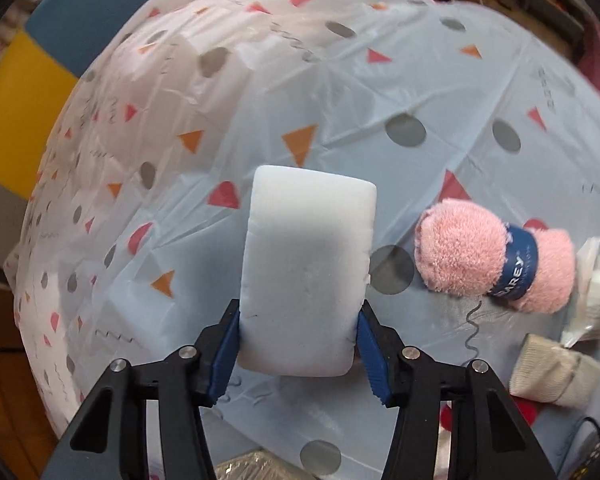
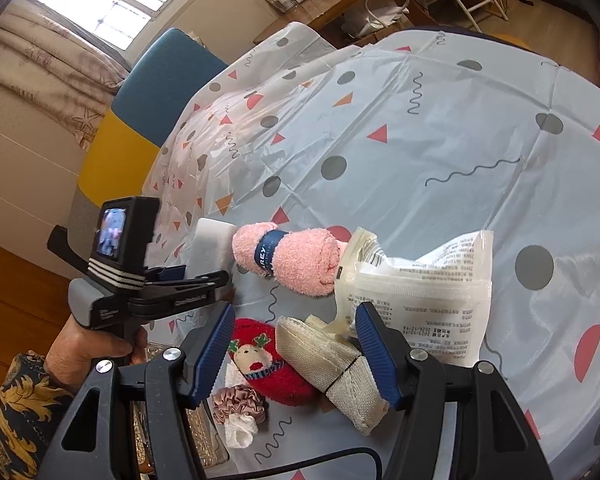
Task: Organize soft objects
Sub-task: 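Carry the white block into the gold tray with the left gripper while the right gripper grasps the red sock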
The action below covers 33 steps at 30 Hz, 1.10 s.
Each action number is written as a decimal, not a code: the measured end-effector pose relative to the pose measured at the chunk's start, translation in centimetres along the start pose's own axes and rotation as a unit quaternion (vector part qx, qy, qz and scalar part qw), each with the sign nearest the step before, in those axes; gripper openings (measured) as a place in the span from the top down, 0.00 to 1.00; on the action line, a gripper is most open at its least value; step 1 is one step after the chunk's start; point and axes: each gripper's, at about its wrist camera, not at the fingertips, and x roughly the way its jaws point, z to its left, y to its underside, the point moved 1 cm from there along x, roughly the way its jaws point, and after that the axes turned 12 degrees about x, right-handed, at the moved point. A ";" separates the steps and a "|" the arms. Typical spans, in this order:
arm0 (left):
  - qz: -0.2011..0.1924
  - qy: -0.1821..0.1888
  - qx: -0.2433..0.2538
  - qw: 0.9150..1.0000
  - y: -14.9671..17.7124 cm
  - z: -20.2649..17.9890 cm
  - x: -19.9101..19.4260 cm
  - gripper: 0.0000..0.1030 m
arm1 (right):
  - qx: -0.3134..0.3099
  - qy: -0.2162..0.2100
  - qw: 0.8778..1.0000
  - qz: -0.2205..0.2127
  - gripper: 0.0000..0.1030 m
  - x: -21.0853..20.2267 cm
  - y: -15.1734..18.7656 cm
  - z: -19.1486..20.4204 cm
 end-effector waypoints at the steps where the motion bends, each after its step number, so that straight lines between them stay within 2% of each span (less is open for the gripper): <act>1: -0.007 0.007 -0.014 1.000 0.2 0.5 -0.6 0.46 | -0.007 -0.004 1.000 -0.001 0.38 -0.1 0.1 0.3; 6: -0.047 0.040 -0.106 0.992 2.2 2.9 -4.6 0.46 | -0.091 -0.019 0.995 0.029 0.49 0.9 1.9 3.3; 8: -0.061 0.048 -0.136 0.988 3.0 3.5 -6.4 0.46 | -0.133 -0.006 0.990 0.041 0.53 1.6 2.9 4.6; 11: -0.083 0.059 -0.162 0.982 4.3 3.2 -9.0 0.46 | -0.195 0.019 0.979 0.063 0.53 3.4 4.9 6.1; 15: -0.111 0.072 -0.176 0.975 6.1 2.8 -12.2 0.46 | -0.239 0.056 0.966 0.076 0.54 5.8 6.6 7.1; 18: -0.127 0.088 -0.189 0.970 7.3 3.1 -14.0 0.46 | -0.238 0.093 0.962 0.099 0.54 8.3 6.8 6.6; 19: -0.131 0.090 -0.194 0.968 7.6 3.5 -14.4 0.46 | -0.242 0.108 0.958 0.114 0.56 9.2 7.1 6.2; 20: -0.137 0.093 -0.200 0.966 8.1 3.7 -15.0 0.46 | -0.249 0.128 0.953 0.118 0.65 9.8 7.3 5.8; 22: -0.149 0.095 -0.214 0.961 9.1 4.6 -16.1 0.46 | -0.251 0.151 0.949 0.117 0.68 10.3 7.4 5.1; 26: -0.166 0.083 -0.248 0.951 11.5 7.5 -18.1 0.46 | -0.213 0.133 0.960 0.127 0.68 10.1 6.7 3.8; 29: -0.179 0.066 -0.283 0.940 14.1 10.4 -19.5 0.46 | -0.223 0.135 0.958 0.123 0.68 10.1 7.0 3.8; 33: -0.189 0.040 -0.338 0.921 19.8 15.0 -20.8 0.46 | -0.236 0.135 0.955 0.118 0.68 9.7 7.6 3.7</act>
